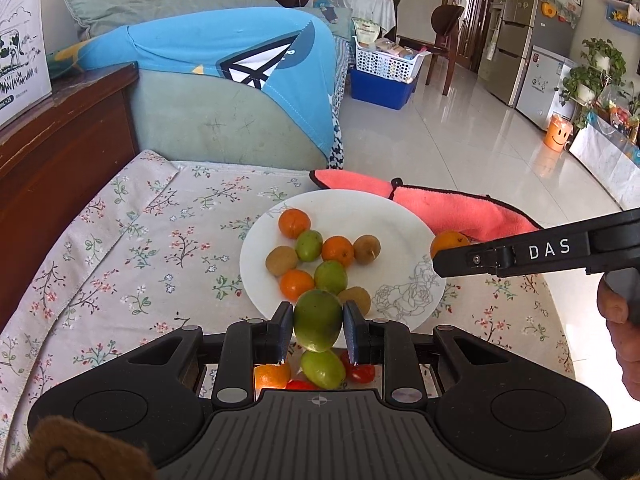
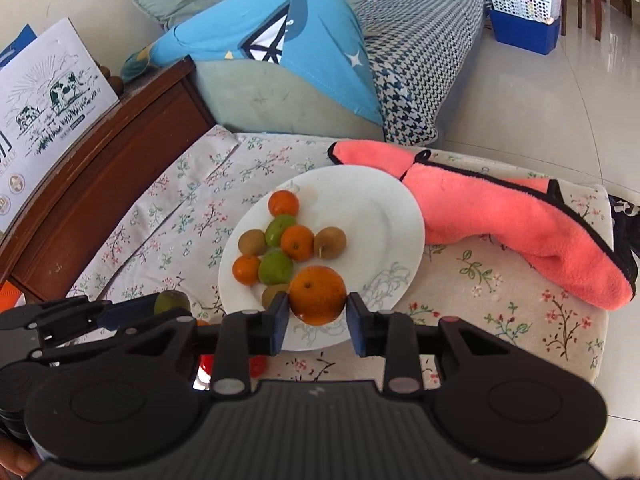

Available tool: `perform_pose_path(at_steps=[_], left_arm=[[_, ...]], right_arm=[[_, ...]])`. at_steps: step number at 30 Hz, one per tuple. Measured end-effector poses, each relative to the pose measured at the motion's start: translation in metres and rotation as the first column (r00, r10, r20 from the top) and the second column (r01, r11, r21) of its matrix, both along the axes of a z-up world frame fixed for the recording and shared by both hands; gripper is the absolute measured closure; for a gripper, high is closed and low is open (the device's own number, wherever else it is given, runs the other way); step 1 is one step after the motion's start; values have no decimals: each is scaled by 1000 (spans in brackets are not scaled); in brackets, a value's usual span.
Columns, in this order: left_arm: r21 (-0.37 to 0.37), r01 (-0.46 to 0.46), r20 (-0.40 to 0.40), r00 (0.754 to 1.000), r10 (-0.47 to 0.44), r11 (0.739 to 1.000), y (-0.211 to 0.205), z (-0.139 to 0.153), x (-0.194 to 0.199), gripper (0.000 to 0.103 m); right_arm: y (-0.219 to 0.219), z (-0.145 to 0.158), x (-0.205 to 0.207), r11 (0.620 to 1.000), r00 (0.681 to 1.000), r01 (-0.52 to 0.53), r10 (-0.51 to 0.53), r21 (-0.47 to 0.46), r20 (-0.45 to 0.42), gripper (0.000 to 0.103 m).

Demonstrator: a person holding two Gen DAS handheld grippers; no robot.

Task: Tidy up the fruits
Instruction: 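Carry the orange and green lime over the plate and lower them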

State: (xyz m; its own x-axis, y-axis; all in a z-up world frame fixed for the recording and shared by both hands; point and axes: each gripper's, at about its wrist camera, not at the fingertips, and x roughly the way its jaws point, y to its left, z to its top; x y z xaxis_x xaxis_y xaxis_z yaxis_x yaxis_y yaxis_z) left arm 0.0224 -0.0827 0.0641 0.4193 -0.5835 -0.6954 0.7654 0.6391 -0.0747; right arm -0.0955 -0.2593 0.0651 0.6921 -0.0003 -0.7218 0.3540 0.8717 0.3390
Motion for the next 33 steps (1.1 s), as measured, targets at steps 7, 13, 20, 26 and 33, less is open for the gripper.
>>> perform_pose_path(at_steps=[7, 13, 20, 26, 33], left_arm=[[0, -13, -24, 1000, 13, 1000, -28, -8, 5, 79], [-13, -28, -44, 999, 27, 1000, -44, -15, 10, 79], [-14, -28, -60, 998, 27, 1000, -64, -26, 13, 79], [-5, -43, -65, 997, 42, 999, -74, -35, 22, 79], [-12, -39, -71, 997, 38, 999, -81, -36, 25, 78]], right_arm=[[-19, 1, 10, 998, 998, 56, -56, 6, -1, 72], [-27, -4, 18, 996, 996, 86, -86, -5, -11, 72], [-40, -17, 31, 992, 992, 122, -122, 18, -27, 72], [-51, -27, 40, 989, 989, 144, -143, 40, -36, 72], [-57, -37, 52, 982, 983, 178, -175, 61, -54, 72]])
